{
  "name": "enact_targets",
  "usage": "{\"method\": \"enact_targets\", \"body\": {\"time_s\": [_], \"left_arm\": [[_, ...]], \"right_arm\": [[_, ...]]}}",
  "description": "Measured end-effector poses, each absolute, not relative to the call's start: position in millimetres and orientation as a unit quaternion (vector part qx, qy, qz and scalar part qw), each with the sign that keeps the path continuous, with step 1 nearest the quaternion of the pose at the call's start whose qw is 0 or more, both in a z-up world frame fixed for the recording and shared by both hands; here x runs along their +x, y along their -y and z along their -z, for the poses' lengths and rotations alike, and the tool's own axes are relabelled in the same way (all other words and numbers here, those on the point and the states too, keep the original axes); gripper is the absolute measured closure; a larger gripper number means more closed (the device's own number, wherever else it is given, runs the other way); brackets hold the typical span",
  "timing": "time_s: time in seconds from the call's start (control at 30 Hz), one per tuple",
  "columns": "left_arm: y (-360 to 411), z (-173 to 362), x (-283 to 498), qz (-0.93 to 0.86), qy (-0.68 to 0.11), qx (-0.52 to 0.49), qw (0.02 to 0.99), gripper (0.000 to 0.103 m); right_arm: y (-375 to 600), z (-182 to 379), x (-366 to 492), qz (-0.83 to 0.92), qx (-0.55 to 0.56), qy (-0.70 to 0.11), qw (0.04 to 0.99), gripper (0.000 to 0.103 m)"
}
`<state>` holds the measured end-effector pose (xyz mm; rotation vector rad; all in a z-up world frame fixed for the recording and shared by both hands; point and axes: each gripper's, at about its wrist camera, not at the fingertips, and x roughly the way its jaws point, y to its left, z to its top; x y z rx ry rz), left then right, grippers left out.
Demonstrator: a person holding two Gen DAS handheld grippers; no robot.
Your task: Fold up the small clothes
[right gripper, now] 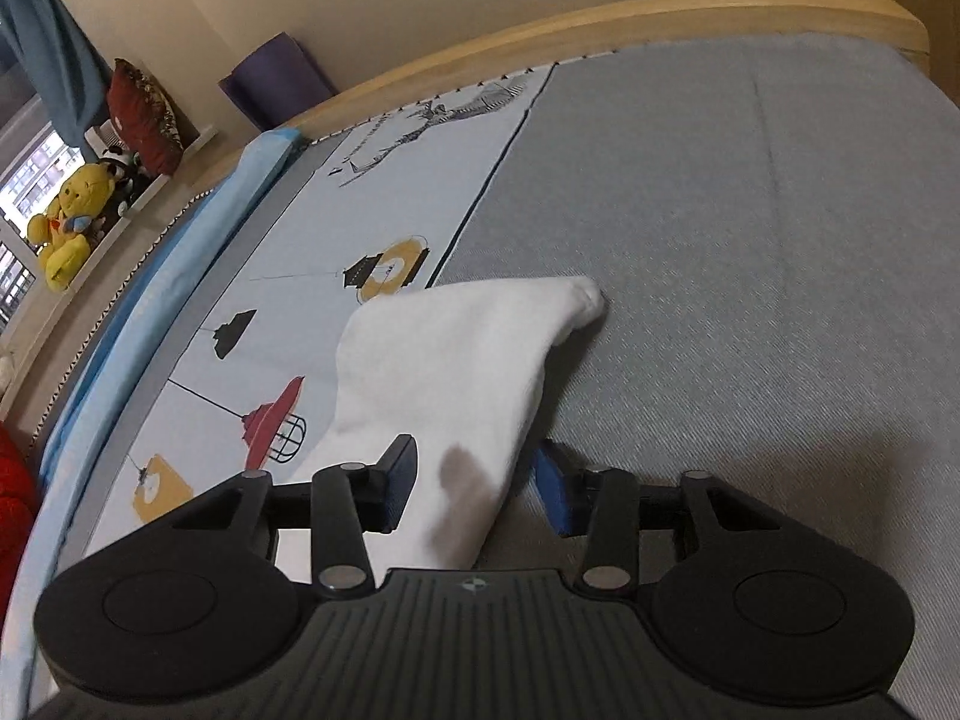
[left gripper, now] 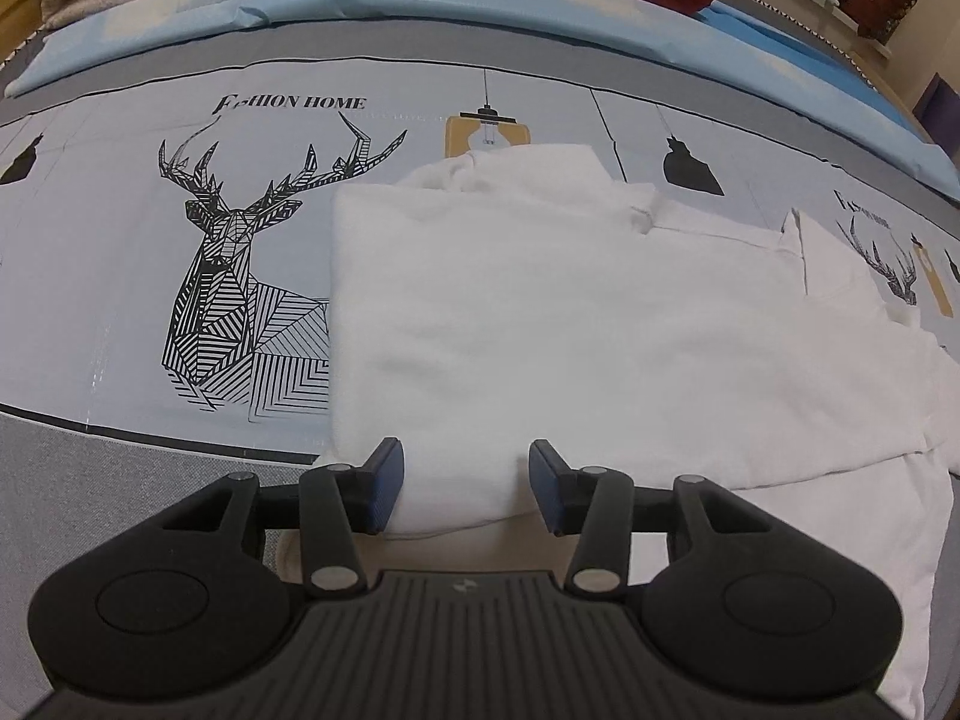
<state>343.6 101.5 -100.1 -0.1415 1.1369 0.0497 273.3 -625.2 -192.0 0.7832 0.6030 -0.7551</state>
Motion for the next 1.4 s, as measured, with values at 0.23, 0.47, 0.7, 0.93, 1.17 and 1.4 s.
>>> {"method": "enact_targets", "body": {"time_s": [0.23, 0.47, 0.7, 0.93, 1.17, 1.4], "left_arm": [[-111.8, 94.9, 343.5, -0.026, -0.533, -0.08, 0.842, 0.052], [-142.6, 78.3, 339.7, -0.042, -0.516, -0.122, 0.847, 0.052], [-167.2, 62.7, 337.6, -0.055, -0.497, -0.163, 0.85, 0.052], [-170.3, 70.5, 334.8, -0.033, -0.504, -0.21, 0.837, 0.055], [-152.7, 93.8, 341.2, 0.009, -0.523, -0.258, 0.812, 0.063], [-128.0, 120.3, 350.9, 0.024, -0.551, -0.252, 0.795, 0.075]], "right_arm": [[612.2, 170.5, 286.7, 0.371, 0.32, -0.251, 0.835, 0.099], [427.1, 49.0, 318.2, 0.206, 0.126, -0.161, 0.957, 0.099], [201.2, 31.3, 273.2, -0.127, 0.102, -0.204, 0.965, 0.096], [143.4, 78.0, 256.3, -0.143, 0.154, -0.437, 0.874, 0.078], [182.5, 101.6, 276.8, -0.039, 0.225, -0.461, 0.858, 0.066], [205.4, 103.2, 289.0, -0.038, 0.235, -0.479, 0.845, 0.066]]}}
